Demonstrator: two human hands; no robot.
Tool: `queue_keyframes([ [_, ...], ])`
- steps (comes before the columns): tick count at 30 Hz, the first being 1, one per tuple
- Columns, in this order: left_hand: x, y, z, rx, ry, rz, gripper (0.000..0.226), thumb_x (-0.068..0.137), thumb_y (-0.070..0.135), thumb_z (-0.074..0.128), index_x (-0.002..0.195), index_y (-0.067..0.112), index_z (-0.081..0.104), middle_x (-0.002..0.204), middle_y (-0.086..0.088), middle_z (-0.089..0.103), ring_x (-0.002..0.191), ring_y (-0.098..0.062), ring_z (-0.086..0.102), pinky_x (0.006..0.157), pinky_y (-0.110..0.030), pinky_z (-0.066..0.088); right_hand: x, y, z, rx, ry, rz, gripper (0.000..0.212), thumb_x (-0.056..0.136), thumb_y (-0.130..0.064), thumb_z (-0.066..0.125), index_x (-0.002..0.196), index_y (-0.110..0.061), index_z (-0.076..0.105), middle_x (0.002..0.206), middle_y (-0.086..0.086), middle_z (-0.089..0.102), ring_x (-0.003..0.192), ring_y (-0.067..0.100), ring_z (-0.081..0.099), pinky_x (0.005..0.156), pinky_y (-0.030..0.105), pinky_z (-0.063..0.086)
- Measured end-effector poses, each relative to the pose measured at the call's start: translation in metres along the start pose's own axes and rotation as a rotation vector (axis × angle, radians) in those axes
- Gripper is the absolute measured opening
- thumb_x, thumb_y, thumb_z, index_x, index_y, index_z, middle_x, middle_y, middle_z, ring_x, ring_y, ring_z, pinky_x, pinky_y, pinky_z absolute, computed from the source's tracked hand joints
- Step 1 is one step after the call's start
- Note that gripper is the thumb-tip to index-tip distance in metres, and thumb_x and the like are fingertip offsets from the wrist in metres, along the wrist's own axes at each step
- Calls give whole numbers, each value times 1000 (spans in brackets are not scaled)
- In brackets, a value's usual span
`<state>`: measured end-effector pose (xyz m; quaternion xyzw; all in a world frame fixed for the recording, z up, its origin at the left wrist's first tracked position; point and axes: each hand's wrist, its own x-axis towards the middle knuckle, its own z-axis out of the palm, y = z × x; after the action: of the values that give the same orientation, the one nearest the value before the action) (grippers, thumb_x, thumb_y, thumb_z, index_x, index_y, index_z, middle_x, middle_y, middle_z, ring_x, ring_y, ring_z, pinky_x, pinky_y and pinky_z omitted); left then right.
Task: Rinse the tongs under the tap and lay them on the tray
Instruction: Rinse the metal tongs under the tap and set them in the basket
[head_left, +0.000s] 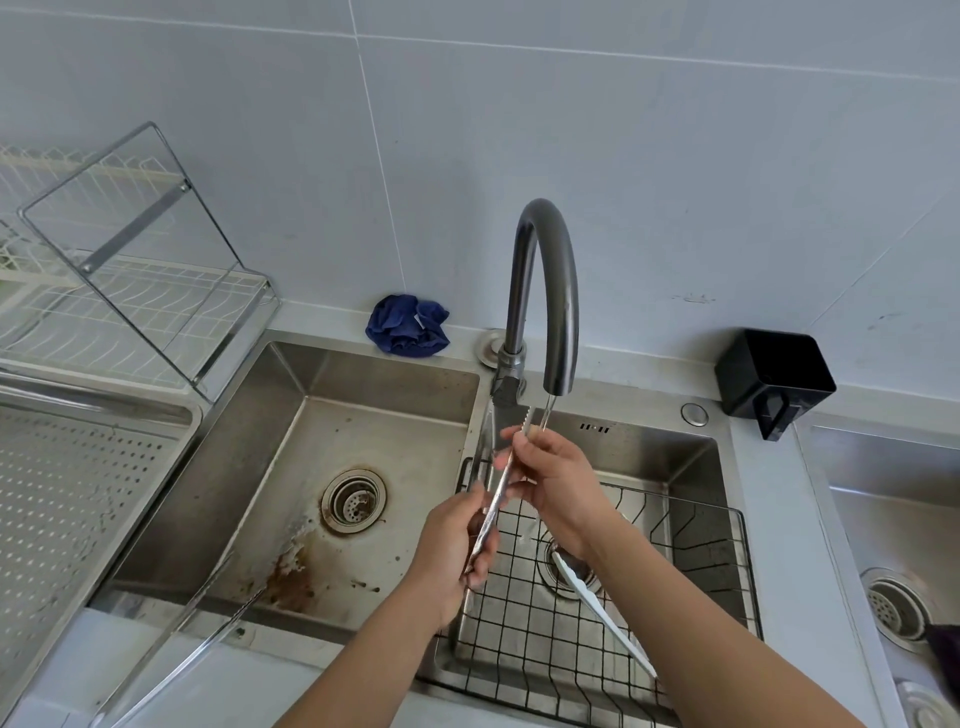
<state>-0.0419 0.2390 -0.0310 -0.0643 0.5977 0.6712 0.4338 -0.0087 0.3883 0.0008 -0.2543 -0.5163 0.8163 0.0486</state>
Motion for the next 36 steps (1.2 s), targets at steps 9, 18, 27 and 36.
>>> queue_keyframes([
  [9, 3, 3, 18, 48, 60, 156, 18, 97, 26, 65, 92, 9, 65, 61, -4, 57, 49, -15, 47, 43, -28, 35, 4, 2, 12, -61, 92, -25, 13, 99, -1, 56, 108, -8, 62, 78, 8, 71, 71, 20, 66, 70, 34, 57],
  [18, 3, -8, 10, 510, 270, 507, 25, 91, 26, 73, 71, 15, 61, 55, 12, 39, 54, -5, 35, 53, -17, 36, 0, -5, -4, -217, 273, -96, 15, 102, -10, 52, 100, -1, 64, 82, 18, 75, 69, 30, 74, 55, 35, 61],
  [27, 3, -11, 0, 458, 262, 463, 19, 90, 23, 74, 72, 19, 69, 57, 10, 44, 57, -11, 41, 60, -35, 39, -8, -3, -14, -118, 75, -4, 18, 98, 5, 55, 112, 1, 65, 92, 18, 78, 81, 30, 75, 73, 38, 64],
  [36, -5, -9, -15, 376, 220, 415, 12, 93, 21, 69, 82, 24, 73, 56, 6, 54, 54, -14, 54, 53, -33, 48, 0, -3, 2, -160, 22, 11, 14, 101, 1, 55, 107, -4, 66, 87, 8, 80, 78, 21, 76, 72, 35, 62],
])
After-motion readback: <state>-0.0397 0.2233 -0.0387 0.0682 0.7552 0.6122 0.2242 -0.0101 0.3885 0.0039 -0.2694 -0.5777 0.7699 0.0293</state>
